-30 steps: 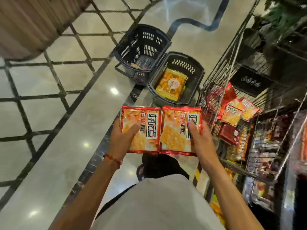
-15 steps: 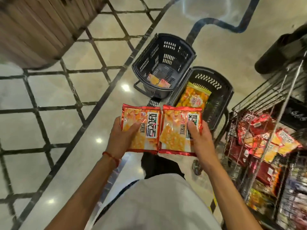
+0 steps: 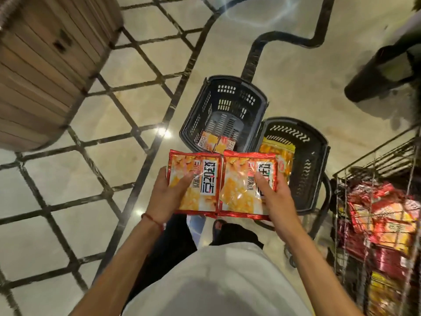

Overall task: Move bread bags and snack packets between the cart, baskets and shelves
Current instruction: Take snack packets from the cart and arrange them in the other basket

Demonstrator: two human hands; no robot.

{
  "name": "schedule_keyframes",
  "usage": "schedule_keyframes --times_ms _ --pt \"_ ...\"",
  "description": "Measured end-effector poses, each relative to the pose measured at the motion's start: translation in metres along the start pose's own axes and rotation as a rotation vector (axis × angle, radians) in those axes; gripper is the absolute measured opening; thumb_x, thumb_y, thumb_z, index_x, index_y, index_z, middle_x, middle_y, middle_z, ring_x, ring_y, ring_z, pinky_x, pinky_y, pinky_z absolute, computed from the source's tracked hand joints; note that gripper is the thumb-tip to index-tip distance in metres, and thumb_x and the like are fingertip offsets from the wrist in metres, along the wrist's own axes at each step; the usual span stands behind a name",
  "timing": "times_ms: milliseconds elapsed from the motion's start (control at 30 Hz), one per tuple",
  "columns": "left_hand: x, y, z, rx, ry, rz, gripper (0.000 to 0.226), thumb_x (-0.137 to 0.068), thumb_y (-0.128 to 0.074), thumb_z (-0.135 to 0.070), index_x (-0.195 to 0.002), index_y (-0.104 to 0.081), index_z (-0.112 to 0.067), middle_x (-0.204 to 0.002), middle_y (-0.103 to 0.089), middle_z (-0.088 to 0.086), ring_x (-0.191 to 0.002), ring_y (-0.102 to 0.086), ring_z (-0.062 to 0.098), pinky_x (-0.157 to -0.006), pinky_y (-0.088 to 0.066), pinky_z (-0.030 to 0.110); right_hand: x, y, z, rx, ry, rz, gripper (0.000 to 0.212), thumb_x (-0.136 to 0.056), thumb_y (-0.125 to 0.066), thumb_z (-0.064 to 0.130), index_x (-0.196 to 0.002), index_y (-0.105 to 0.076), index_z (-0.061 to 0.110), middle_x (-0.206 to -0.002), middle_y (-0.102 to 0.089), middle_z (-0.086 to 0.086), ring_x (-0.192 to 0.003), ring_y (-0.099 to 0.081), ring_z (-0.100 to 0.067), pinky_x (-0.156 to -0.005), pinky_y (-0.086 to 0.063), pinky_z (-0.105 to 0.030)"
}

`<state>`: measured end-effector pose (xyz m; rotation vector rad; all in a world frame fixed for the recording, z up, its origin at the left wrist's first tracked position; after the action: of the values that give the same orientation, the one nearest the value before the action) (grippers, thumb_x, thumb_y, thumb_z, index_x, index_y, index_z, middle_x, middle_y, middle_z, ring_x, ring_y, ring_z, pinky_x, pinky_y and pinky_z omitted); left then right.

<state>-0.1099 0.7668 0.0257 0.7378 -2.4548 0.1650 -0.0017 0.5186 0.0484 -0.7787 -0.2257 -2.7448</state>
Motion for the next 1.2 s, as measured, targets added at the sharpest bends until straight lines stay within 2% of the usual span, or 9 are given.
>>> schedule_keyframes --times_ms 233,367,533,667,767,933,1033,1100,1200 --pt "-0.109 0.024 -0.062 -0.052 0.045 0.216 0.044 -0.092 -0.071 -0.030 -0.133 -0.060 -0.018 -0.119 -0.075 0.005 -0.104 -0.075 0.025 -0.089 -0.061 0.053 -0.045 -0.051 0.039 -0.098 -0.015 -0.217 0.033 -0.102 -0.061 0.040 -0.135 -0.054 0.039 -0.120 -0.073 0.014 -0.105 -0.072 -0.002 -0.080 -0.058 -0.019" --pt "-0.170 0.045 -0.085 -0.131 0.066 0.311 0.043 -0.096 -0.069 -0.026 -0.136 -0.058 -0.015 -0.122 -0.074 0.009 -0.106 -0.074 0.031 -0.088 -0.059 0.059 -0.067 -0.073 0.048 -0.143 -0.054 -0.318 0.038 -0.101 -0.063 0.043 -0.138 -0.056 0.037 -0.124 -0.074 0.009 -0.112 -0.073 -0.012 -0.093 -0.061 -0.040" --pt "-0.220 0.047 -0.106 -0.220 0.056 0.370 0.053 -0.092 -0.074 -0.041 -0.137 -0.058 -0.019 -0.124 -0.073 0.005 -0.108 -0.074 0.028 -0.083 -0.063 0.050 -0.096 -0.085 0.053 -0.142 -0.100 -0.398 0.038 -0.101 -0.064 0.041 -0.138 -0.055 0.035 -0.123 -0.073 0.009 -0.111 -0.073 -0.012 -0.090 -0.060 -0.035" --pt "-0.250 0.033 -0.109 -0.258 0.051 0.324 0.066 -0.082 -0.078 -0.056 -0.134 -0.060 -0.021 -0.123 -0.073 0.003 -0.107 -0.074 0.025 -0.082 -0.064 0.047 -0.127 -0.083 0.049 -0.161 -0.158 -0.400 0.037 -0.101 -0.064 0.041 -0.136 -0.056 0.035 -0.120 -0.074 0.010 -0.103 -0.075 -0.007 -0.081 -0.064 -0.031" --pt "-0.271 0.018 -0.105 -0.225 0.054 0.293 0.050 -0.091 -0.076 -0.036 -0.135 -0.061 -0.016 -0.121 -0.074 0.005 -0.106 -0.074 0.026 -0.085 -0.063 0.049 -0.157 -0.075 0.045 -0.175 -0.169 -0.368 0.040 -0.099 -0.068 0.031 -0.136 -0.056 0.029 -0.118 -0.073 0.011 -0.103 -0.074 -0.004 -0.072 -0.061 -0.020" --pt "-0.311 -0.011 -0.090 -0.214 0.071 0.214 0.058 -0.085 -0.079 -0.040 -0.132 -0.061 -0.012 -0.120 -0.075 0.007 -0.107 -0.074 0.028 -0.088 -0.060 0.055 -0.221 -0.052 0.022 -0.184 -0.242 -0.325 0.042 -0.095 -0.074 0.020 -0.133 -0.059 0.027 -0.110 -0.075 0.014 -0.096 -0.074 0.000 -0.066 -0.058 -0.016" --pt "-0.348 -0.030 -0.067 -0.207 0.079 0.157 0.044 -0.088 -0.080 -0.034 -0.125 -0.067 -0.016 -0.116 -0.076 0.007 -0.105 -0.075 0.028 -0.088 -0.060 0.059 -0.268 -0.036 0.001 -0.141 -0.261 -0.323 0.045 -0.091 -0.077 0.012 -0.133 -0.061 0.020 -0.106 -0.074 0.015 -0.087 -0.073 0.007 -0.063 -0.056 -0.013" --pt "-0.375 -0.043 -0.050 -0.217 0.072 0.135 0.035 -0.085 -0.082 -0.039 -0.115 -0.072 -0.027 -0.114 -0.077 0.006 -0.105 -0.075 0.029 -0.088 -0.059 0.061 -0.301 -0.028 -0.016 -0.119 -0.270 -0.323 0.049 -0.090 -0.079 0.009 -0.134 -0.060 0.017 -0.108 -0.075 0.013 -0.089 -0.074 0.004 -0.066 -0.058 -0.015" --pt "-0.416 -0.061 -0.018 -0.239 0.098 0.107 0.056 -0.081 -0.082 -0.046 -0.127 -0.063 -0.020 -0.120 -0.075 0.004 -0.108 -0.073 0.026 -0.090 -0.059 0.058 -0.351 -0.019 -0.048 -0.119 -0.279 -0.348 0.056 -0.089 -0.081 0.014 -0.140 -0.057 0.017 -0.118 -0.076 0.005 -0.102 -0.075 -0.006 -0.079 -0.064 -0.027"
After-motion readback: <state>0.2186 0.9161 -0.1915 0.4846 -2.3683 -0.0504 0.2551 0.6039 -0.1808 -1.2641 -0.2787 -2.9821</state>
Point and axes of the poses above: each hand's wrist, its own x-axis away from the middle knuckle, its own y-axis out of the back of the hand, z = x × y, the point moved 8 cm from there along -x, towards the middle knuckle
